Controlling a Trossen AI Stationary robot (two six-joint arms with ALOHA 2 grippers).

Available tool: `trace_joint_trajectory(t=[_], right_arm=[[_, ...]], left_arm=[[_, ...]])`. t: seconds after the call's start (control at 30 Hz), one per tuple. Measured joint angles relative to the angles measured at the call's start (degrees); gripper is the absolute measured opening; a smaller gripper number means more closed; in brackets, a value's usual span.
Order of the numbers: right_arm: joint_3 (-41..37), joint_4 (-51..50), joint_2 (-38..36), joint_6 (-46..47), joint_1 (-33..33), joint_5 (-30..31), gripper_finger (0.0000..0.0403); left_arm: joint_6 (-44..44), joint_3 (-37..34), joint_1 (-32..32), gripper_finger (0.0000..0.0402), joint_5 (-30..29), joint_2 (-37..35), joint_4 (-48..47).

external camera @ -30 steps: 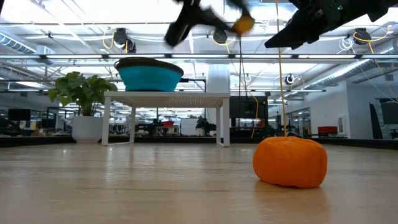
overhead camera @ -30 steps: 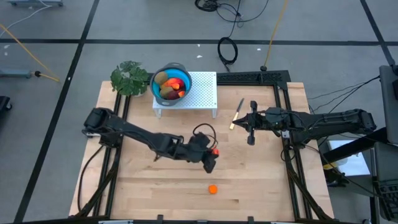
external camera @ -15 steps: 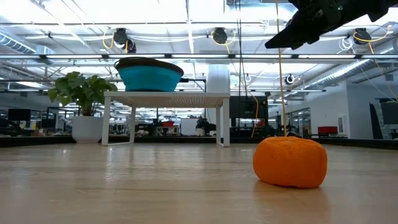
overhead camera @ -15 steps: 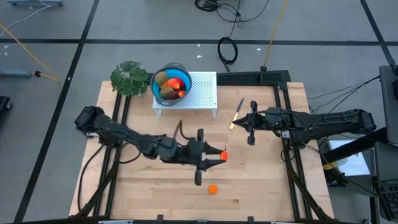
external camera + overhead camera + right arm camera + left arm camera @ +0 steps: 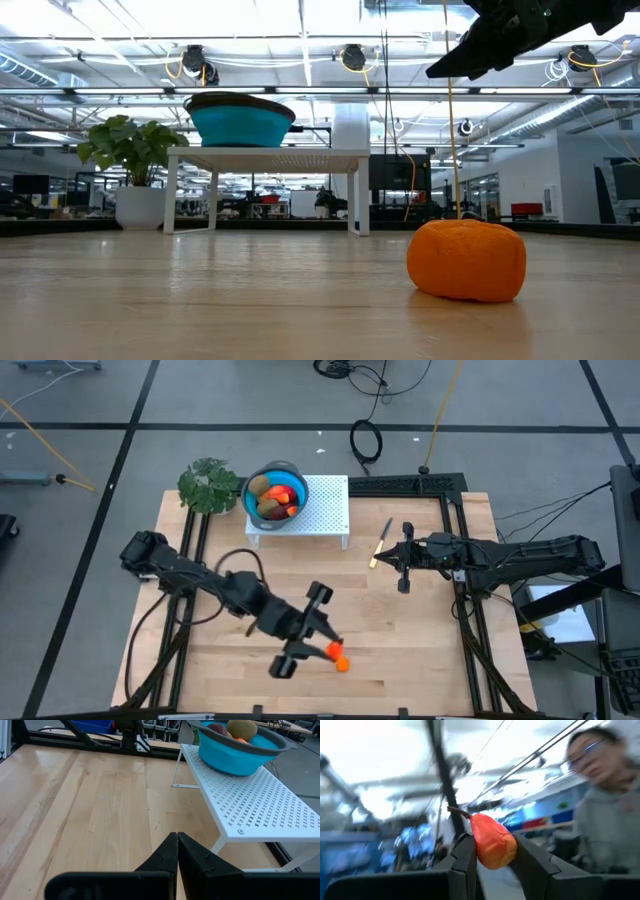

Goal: Pick & Place Fruit
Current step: Put the peas into the strainer bowl on the shelf

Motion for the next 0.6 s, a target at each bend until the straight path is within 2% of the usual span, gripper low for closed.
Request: trace_joint_trajectory(t=[0.13,0.37,0.5,0.6], right_arm=[[0.0,0.0,0.0,0.4,0.0,0.0,0.0004],[0.0,0.0,0.0,0.3,0.0,0.0,0.0004],[0.0,0.0,0.0,0.3,0.0,0.0,0.0004],[0.0,0.0,0.0,0.2,0.0,0.0,0.0004]], left_arm=[[1.9,0.0,0.0,0.0104,6.3,0.0,5.3],[2.1,0.0,0.0,0.0104,12.6,0.0,10.2],[1.3,0.0,0.0,0.0104,12.2,0.0,10.1],[-3.1,0.0,0.1,0.0104,7.5,0.0,8.5]])
